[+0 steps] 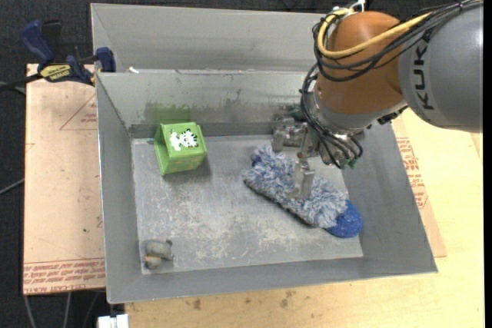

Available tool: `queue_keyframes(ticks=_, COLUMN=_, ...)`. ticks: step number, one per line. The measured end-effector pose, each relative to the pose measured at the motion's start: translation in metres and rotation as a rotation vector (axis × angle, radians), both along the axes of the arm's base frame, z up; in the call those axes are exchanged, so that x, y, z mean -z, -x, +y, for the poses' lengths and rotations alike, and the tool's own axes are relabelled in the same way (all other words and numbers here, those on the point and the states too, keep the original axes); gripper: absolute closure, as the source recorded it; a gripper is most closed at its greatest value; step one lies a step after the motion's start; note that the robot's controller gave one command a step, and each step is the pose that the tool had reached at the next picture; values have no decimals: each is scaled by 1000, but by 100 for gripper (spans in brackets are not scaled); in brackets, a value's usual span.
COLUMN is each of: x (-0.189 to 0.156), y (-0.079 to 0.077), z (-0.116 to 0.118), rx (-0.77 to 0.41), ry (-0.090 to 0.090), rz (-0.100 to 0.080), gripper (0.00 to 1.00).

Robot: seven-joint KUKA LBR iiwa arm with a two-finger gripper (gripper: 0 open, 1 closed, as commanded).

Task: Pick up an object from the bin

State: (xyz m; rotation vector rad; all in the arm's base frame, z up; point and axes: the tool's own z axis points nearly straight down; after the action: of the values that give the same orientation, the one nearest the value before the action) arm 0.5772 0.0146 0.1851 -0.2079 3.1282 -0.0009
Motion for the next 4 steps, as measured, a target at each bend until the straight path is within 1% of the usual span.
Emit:
queue_keyframes(ticks=1, x=46, y=-8, z=2, rx=25, ry=-2, rz=3, gripper=0)
queue_keyframes(ticks=2, x=77, y=-2, z=5, rx=-5, ry=-1, rz=6, gripper=0)
queue_keyframes(ticks=3, x=95, y=2, z=3, rx=257, ry=-4, rz=3, gripper=100)
queue_keyframes(ticks=4, x=95, y=2, z=3, rx=258, ry=-4, rz=3, gripper=100)
